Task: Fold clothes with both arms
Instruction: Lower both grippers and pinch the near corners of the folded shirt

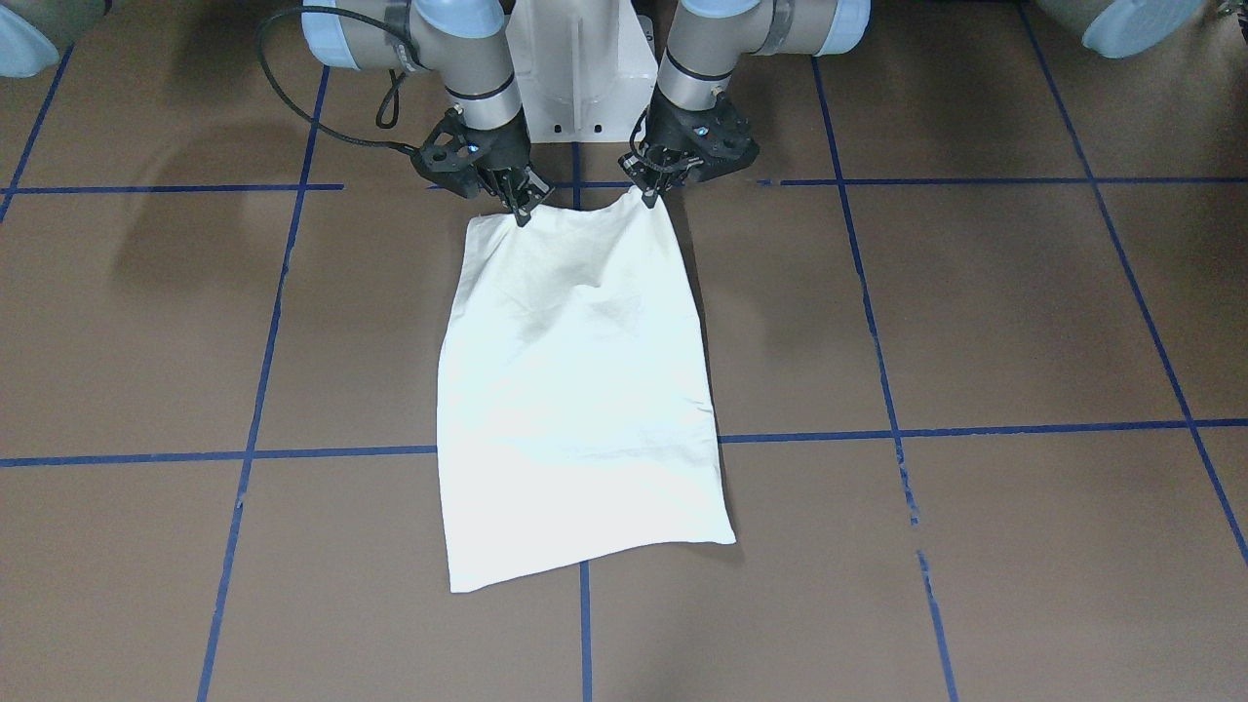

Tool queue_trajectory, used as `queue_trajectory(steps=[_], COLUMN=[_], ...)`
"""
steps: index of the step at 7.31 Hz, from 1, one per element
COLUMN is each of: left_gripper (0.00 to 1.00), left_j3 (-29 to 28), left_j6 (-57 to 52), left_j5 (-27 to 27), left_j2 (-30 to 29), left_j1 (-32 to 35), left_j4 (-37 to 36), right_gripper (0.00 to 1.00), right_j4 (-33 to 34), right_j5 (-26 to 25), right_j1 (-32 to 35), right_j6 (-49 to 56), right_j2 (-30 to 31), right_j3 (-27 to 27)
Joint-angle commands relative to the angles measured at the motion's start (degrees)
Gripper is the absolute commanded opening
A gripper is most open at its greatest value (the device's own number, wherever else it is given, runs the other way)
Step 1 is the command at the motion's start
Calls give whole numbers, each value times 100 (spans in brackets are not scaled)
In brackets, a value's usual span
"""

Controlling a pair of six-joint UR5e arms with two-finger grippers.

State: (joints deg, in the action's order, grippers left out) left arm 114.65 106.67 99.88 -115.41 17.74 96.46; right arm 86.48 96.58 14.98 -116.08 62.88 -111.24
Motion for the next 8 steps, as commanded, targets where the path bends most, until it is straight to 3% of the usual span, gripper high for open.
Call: queue_trajectory(steps=[1,3,5,7,8], left_gripper=[0,0,0,0,0], left_j3=[880,1208,1139,606,20], left_j6=[3,55,12,3,3], left_j5=[6,14,15,58,67], left_j2=[430,450,284,73,-355], left_j1=[-505,-789,-738,172,673], left_j4=[-170,-400,-383,-339,-304], right_gripper=[0,0,0,0,0], right_j4=[9,-43,-53,-87,-122], right_j5=[19,19,18,945,1098], right_j1=[-633,-856,-105,1002,1338], right_j6=[6,6,285,892,1050], right_j2=[356,357,321,182,-72], right_j3=[-966,-935,-759,-304,55])
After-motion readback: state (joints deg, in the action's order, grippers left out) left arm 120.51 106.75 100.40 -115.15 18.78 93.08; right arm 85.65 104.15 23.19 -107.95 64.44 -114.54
